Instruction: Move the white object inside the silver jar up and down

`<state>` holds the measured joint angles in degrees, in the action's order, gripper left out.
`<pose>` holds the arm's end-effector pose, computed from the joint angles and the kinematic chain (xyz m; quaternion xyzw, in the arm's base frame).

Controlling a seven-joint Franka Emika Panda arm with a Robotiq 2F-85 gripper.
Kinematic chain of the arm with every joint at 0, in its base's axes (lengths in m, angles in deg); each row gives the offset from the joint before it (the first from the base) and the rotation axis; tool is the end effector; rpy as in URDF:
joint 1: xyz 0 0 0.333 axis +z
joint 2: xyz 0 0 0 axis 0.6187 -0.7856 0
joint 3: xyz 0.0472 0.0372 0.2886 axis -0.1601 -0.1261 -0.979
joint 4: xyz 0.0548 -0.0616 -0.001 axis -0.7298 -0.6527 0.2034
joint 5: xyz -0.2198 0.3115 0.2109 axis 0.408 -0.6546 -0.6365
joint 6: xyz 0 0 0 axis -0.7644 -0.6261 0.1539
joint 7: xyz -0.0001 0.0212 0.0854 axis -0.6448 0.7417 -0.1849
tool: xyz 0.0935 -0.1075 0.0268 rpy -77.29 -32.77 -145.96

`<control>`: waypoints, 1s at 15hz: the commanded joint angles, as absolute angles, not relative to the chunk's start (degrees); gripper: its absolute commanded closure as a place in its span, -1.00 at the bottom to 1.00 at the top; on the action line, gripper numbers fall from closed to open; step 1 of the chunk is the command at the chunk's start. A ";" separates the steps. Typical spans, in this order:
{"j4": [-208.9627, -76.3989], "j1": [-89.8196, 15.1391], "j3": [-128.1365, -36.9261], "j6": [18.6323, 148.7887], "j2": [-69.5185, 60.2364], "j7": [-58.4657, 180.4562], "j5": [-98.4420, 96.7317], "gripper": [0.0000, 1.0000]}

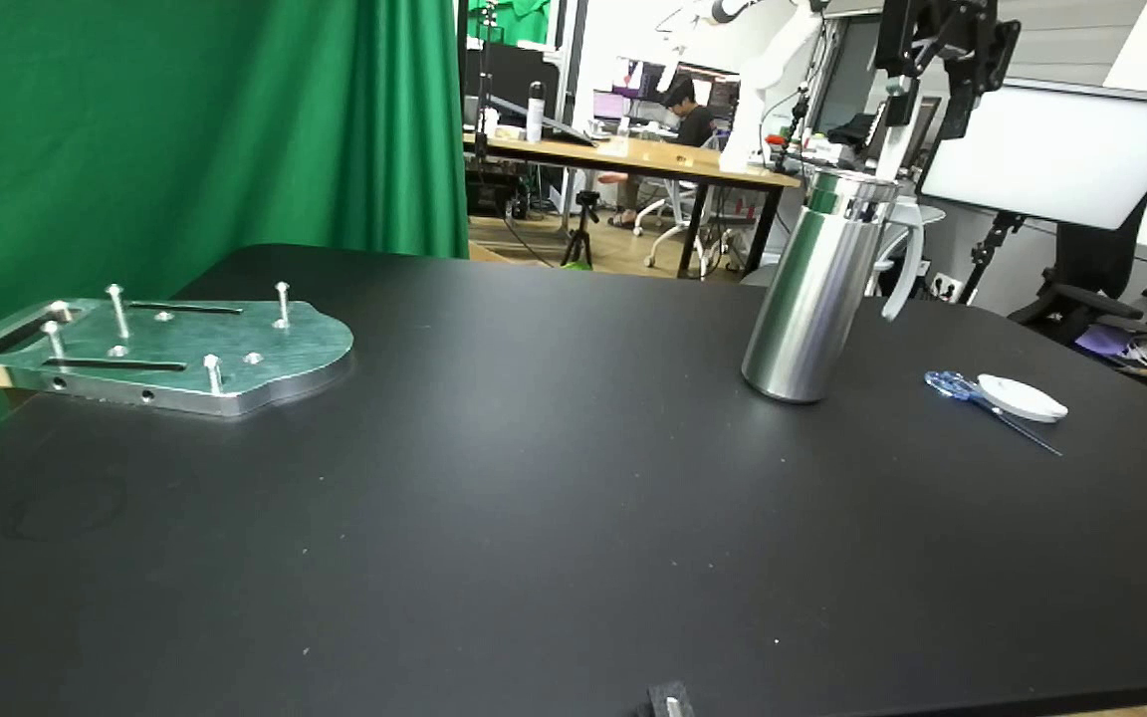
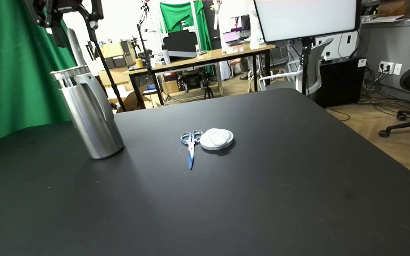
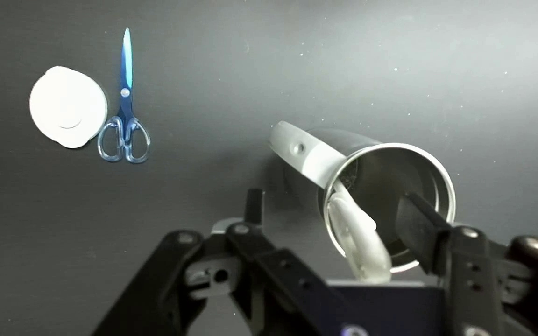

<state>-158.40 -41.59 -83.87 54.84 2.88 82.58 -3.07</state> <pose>0.5997 -0.0639 0.3308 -0.9903 -0.0976 0.0988 0.0107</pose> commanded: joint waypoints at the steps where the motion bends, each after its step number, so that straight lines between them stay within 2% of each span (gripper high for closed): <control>1: -158.54 -41.97 -84.28 55.19 2.02 82.93 -4.45 0.10; 7: -159.69 -41.87 -85.06 56.28 1.24 83.90 -6.14 0.94; 9: -159.72 -41.91 -85.21 56.12 1.55 84.47 -6.24 1.00; 10: -159.50 -41.94 -85.23 55.77 1.83 84.87 -6.20 0.93; 15: -158.28 -42.01 -85.00 52.98 4.03 86.22 -5.02 0.93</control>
<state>-159.04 -41.61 -84.93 55.35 1.73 85.00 -5.40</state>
